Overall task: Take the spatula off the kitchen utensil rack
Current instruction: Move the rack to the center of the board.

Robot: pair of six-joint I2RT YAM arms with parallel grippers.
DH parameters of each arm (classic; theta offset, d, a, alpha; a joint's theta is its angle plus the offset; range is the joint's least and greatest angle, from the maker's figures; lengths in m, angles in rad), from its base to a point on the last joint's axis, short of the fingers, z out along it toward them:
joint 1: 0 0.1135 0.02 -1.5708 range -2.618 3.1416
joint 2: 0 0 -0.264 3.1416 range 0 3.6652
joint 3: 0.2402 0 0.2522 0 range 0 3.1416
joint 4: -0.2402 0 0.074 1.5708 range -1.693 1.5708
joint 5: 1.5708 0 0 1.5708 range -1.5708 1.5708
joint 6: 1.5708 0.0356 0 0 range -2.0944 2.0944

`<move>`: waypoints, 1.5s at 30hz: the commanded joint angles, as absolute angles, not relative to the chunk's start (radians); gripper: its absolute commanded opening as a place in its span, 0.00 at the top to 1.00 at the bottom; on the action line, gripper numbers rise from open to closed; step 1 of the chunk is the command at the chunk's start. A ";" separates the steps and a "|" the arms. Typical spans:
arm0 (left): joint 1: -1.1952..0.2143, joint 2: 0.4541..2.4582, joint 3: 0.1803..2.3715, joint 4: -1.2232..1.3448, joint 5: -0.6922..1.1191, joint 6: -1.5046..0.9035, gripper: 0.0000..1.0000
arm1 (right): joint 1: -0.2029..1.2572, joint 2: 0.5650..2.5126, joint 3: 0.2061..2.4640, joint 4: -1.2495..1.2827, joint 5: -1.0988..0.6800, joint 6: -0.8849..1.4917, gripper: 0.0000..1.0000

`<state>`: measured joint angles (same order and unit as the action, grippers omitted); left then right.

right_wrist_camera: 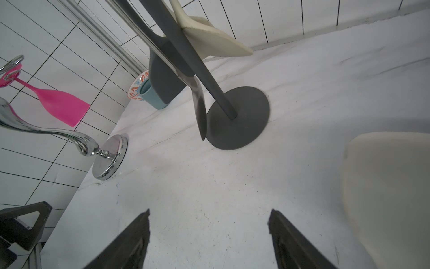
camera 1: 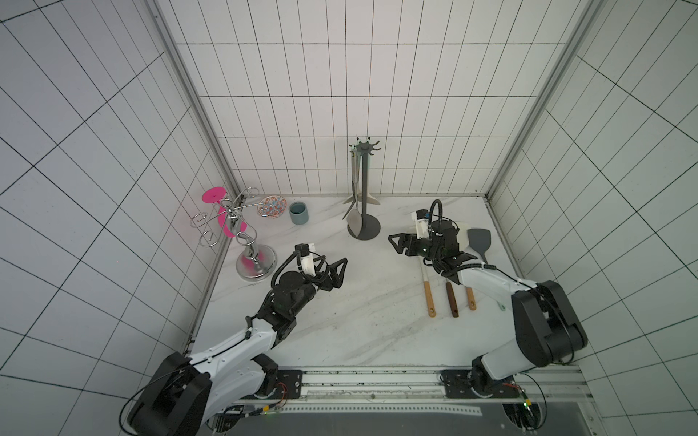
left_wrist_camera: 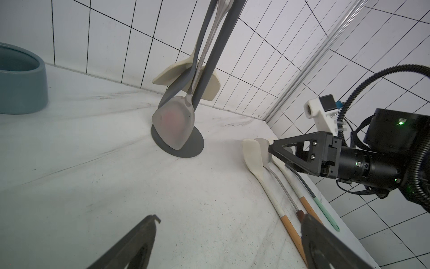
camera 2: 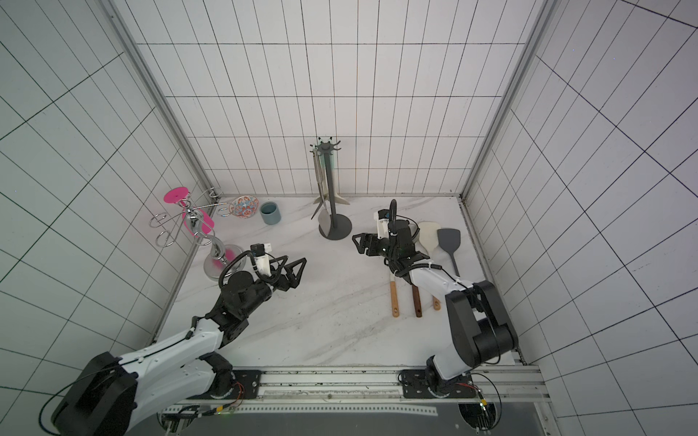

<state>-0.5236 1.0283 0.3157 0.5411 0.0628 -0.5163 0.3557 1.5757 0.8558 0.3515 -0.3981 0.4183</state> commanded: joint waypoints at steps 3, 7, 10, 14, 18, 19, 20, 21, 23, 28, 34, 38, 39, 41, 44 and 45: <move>-0.461 1.076 0.311 0.580 0.107 -0.564 0.02 | 0.365 1.728 1.009 0.546 -0.453 0.514 0.23; -0.413 1.115 0.313 0.606 0.166 -0.613 0.02 | 0.370 1.824 1.083 0.590 -0.492 0.539 0.26; -0.378 1.127 0.312 0.616 0.201 -0.647 0.02 | 0.377 1.881 1.129 0.607 -0.514 0.533 0.27; -0.345 1.126 0.310 0.584 0.195 -0.681 0.02 | 0.386 1.950 1.167 0.668 -0.526 0.525 0.29; -0.320 1.139 0.305 0.578 0.199 -0.722 0.02 | 0.390 2.026 1.215 0.751 -0.561 0.547 0.33; -0.314 1.141 0.303 0.581 0.207 -0.728 0.02 | 0.391 2.040 1.233 0.753 -0.567 0.546 0.35; -0.309 1.141 0.301 0.583 0.214 -0.732 0.02 | 0.395 2.057 1.257 0.752 -0.571 0.547 0.36; -0.304 1.138 0.299 0.583 0.216 -0.735 0.02 | 0.398 2.069 1.277 0.749 -0.573 0.545 0.37; -0.296 1.131 0.293 0.583 0.215 -0.735 0.02 | 0.408 2.095 1.321 0.748 -0.572 0.540 0.38; -0.283 1.111 0.286 0.583 0.220 -0.741 0.02 | 0.416 2.136 1.395 0.751 -0.537 0.503 0.38; -0.279 1.088 0.283 0.579 0.221 -0.738 0.02 | 0.417 2.217 1.470 0.801 -0.500 0.454 0.43; -0.279 1.089 0.283 0.585 0.227 -0.741 0.02 | 0.419 2.284 1.547 0.814 -0.505 0.457 0.50; -0.279 1.091 0.282 0.587 0.228 -0.740 0.02 | 0.419 2.292 1.556 0.816 -0.500 0.457 0.50; -0.278 1.095 0.284 0.589 0.228 -0.740 0.02 | 0.420 2.307 1.560 0.839 -0.482 0.456 0.50; -0.276 1.097 0.284 0.590 0.229 -0.739 0.02 | 0.422 2.326 1.583 0.846 -0.480 0.472 0.50; -0.276 1.097 0.284 0.591 0.230 -0.740 0.02 | 0.422 2.328 1.589 0.844 -0.479 0.472 0.50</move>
